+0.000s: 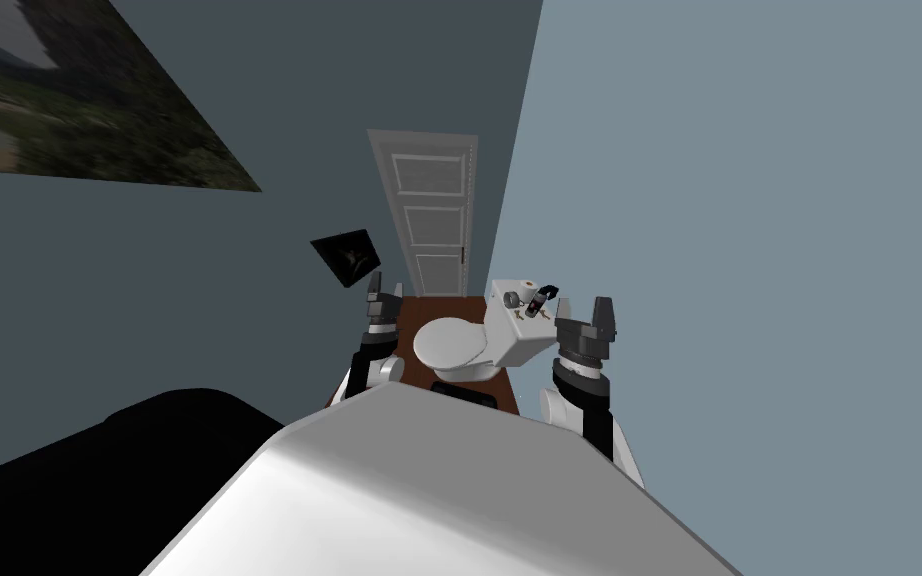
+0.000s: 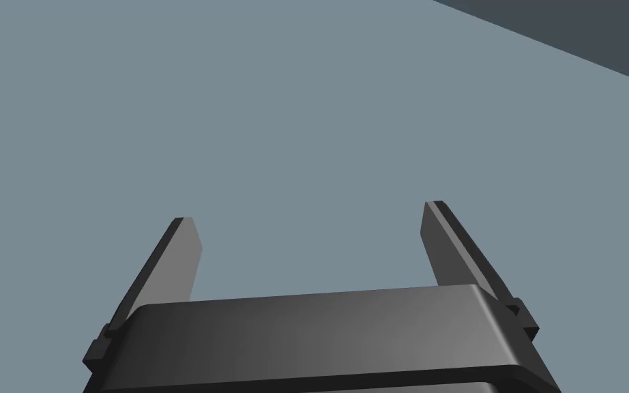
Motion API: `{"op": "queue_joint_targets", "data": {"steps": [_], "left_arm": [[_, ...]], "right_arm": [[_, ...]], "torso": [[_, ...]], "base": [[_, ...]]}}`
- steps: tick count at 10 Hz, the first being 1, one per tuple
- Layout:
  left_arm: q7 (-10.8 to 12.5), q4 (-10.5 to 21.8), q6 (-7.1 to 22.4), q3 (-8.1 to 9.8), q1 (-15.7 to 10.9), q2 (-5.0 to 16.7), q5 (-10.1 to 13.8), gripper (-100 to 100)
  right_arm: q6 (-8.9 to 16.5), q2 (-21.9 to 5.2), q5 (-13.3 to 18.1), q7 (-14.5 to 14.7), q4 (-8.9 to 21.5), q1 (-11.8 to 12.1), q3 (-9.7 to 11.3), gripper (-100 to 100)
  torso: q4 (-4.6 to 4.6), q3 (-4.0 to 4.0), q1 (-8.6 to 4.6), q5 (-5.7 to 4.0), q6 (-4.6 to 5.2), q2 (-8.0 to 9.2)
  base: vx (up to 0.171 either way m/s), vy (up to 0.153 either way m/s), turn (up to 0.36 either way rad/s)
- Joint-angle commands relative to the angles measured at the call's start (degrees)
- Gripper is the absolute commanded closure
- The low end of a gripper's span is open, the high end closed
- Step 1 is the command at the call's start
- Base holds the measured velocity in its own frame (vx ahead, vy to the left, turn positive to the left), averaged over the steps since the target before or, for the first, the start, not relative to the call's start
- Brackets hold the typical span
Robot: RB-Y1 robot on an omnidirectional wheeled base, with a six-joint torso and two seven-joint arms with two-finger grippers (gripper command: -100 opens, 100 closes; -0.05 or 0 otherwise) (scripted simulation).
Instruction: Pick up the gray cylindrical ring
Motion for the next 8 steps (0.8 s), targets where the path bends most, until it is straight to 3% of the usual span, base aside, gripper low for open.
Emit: {"op": "queue_joint_targets", "data": {"steps": [1,4,8], "left_arm": [[0.0,0.0,0.0,0.0,0.0,0.0,0.0,0],[0.0,0.0,0.0,0.0,0.0,0.0,0.0,0],[0.0,0.0,0.0,0.0,-0.01,0.0,0.0,0]], "right_arm": [[1.56,-1.71,-1.23,-1.0,1.14,-0.91,-0.33,-100],[5.1,-3.57,-4.07,-3.32,3.83,-2.9,-1.18,-100],[11.78,-5.22,-9.58,-7.82,8.97,-6.58,-2.97,-100]], "torso": [[0.0,0.0,0.0,0.0,0.0,0.0],[0.03,0.08,0.08,0.02,0.0,0.14],[0.06,0.16,0.13,0.03,0.0,0.27]], "base": [[-0.02,0.013,-0.029],[-0.044,0.027,-0.039],[-0.073,0.036,-0.05]]}}
